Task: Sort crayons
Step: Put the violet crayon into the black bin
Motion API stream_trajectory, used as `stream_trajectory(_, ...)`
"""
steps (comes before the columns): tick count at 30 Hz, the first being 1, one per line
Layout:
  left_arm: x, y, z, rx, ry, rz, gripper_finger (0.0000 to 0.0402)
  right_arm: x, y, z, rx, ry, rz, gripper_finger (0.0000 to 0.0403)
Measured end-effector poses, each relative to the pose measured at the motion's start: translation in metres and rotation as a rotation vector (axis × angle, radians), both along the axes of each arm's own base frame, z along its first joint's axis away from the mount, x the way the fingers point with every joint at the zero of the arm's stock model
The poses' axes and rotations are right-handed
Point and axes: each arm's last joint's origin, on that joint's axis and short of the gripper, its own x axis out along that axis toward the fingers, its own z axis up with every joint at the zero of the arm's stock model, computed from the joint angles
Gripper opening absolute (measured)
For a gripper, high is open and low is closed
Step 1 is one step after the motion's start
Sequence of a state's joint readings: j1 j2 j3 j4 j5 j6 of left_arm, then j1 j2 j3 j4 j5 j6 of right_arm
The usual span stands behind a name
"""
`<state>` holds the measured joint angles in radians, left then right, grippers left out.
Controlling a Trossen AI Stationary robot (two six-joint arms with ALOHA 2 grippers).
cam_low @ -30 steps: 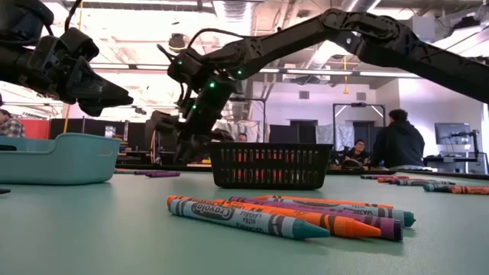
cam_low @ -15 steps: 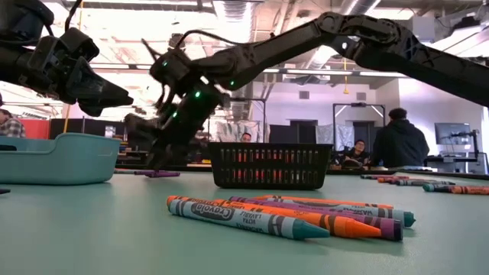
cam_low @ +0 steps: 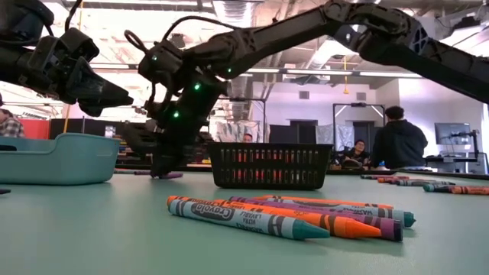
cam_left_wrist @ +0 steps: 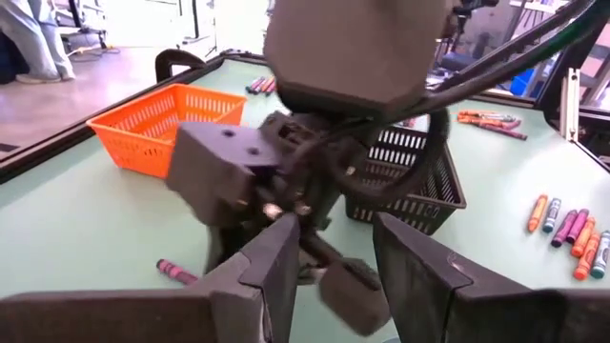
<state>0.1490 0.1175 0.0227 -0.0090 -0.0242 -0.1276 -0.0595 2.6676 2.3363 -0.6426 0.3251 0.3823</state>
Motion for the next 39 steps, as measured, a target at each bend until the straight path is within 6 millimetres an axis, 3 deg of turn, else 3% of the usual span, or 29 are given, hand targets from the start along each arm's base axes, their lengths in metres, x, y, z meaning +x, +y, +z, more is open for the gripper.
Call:
stream_trajectory(6, 0.000, 0.000, 0.000, 0.000, 0.001, 0.000, 0.0125, -0.013, 0.019, 0.007, -0.026, 0.161, 0.084, 0.0077)
stream_trajectory(14, 0.000, 0.000, 0.000, 0.000, 0.000, 0.001, 0.0125, -0.023, 0.043, 0.026, -0.131, 0.229, 0.112, 0.0077)
stream_trajectory(21, 0.000, 0.000, 0.000, 0.000, 0.000, 0.001, 0.0125, -0.027, 0.024, 0.039, -0.150, 0.235, 0.075, 0.0077)
stream_trajectory(30, 0.000, 0.000, 0.000, 0.000, 0.000, 0.002, 0.0125, -0.037, -0.018, 0.081, -0.046, 0.158, 0.079, 0.0077)
stream_trajectory(39, 0.000, 0.000, 0.000, 0.000, 0.000, 0.001, 0.0125, -0.042, -0.047, 0.073, 0.049, 0.179, 0.056, 0.0077)
